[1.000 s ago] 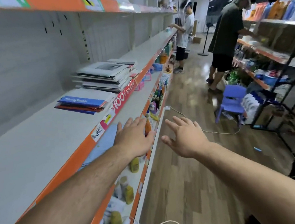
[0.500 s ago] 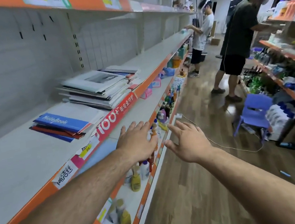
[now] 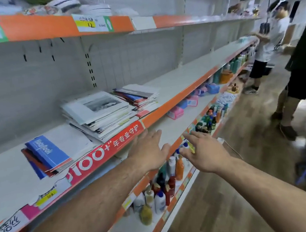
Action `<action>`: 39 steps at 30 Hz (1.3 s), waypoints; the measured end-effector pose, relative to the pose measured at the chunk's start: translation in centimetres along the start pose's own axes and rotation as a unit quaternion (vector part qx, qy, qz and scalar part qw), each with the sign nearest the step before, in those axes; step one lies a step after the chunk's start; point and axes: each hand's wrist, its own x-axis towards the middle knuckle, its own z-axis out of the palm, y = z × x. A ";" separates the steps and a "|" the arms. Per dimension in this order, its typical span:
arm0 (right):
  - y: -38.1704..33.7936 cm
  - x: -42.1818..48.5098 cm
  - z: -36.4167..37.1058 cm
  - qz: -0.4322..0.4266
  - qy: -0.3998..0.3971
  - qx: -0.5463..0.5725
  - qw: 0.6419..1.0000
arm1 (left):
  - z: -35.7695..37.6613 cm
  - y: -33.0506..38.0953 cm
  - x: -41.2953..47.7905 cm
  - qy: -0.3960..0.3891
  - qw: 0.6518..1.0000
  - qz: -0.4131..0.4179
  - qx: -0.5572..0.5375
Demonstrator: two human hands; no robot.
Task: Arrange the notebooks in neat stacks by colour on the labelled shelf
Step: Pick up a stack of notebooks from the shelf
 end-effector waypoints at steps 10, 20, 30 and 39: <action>4.6 11.9 -0.8 -0.008 -0.001 0.013 1.000 | -0.2 0.4 14.6 0.054 0.998 0.025 -0.008; 4.2 26.1 -3.3 -0.042 0.031 0.015 0.999 | -2.8 -2.5 25.8 0.100 0.995 -0.003 0.006; 2.7 36.8 -2.9 -0.157 -0.005 0.077 0.985 | -3.1 -5.4 29.2 0.101 0.984 -0.144 0.037; 2.7 42.9 -3.0 -0.147 -0.108 0.261 0.948 | -2.8 -4.8 29.5 0.146 0.937 -0.315 -0.036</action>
